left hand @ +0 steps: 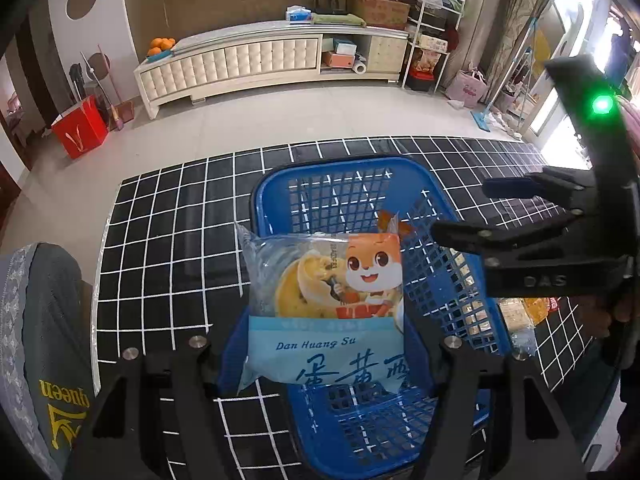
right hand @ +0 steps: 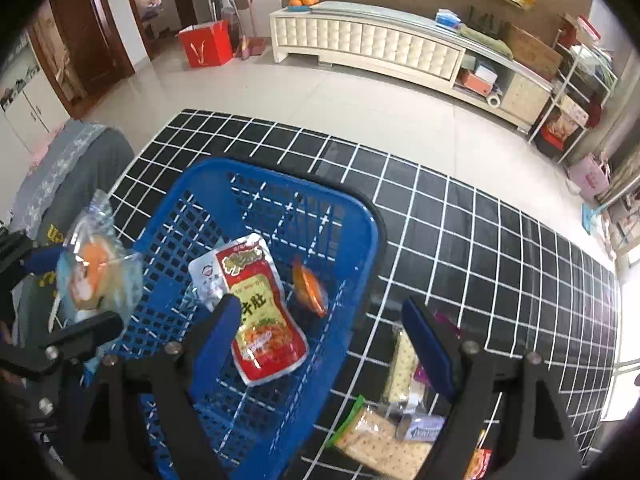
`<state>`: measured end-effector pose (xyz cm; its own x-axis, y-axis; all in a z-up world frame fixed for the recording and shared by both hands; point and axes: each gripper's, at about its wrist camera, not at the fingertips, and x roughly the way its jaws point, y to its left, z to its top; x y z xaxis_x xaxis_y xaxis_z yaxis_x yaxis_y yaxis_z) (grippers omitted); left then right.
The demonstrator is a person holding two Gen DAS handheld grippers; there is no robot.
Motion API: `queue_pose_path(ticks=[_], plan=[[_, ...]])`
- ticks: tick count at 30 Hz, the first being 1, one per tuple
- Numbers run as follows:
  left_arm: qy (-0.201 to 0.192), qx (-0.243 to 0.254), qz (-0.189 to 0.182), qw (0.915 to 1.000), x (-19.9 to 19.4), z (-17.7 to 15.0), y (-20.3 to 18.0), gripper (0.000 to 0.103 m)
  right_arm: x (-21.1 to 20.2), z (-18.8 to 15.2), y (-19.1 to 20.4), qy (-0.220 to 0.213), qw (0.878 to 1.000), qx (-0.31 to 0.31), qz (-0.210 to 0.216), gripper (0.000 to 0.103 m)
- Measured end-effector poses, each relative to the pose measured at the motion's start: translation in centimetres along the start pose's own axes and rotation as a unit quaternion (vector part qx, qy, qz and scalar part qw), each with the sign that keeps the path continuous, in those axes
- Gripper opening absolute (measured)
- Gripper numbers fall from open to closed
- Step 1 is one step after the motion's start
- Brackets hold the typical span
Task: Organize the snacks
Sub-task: 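Lower the orange stick snack into the basket and open the right tool, then lower the blue pastry bag into the basket and open the left tool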
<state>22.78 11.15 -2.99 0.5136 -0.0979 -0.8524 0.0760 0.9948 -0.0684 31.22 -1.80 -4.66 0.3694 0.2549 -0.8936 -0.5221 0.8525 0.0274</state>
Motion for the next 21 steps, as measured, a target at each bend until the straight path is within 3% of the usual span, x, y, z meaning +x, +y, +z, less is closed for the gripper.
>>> queue_pose_path(ticks=[13, 21], plan=[[0.002, 0.028, -0.011, 0.9996, 0.4, 0.8, -2.9, 0.064, -2.2, -2.4, -2.4, 0.002, 0.999, 0.040, 0.026, 0.086], [0.024, 0.040, -0.017, 0.9988, 3.2, 1.7, -4.0, 0.064, -1.4, -3.6, -4.4, 0.015, 0.997, 0.064, 0.032, 0.086]])
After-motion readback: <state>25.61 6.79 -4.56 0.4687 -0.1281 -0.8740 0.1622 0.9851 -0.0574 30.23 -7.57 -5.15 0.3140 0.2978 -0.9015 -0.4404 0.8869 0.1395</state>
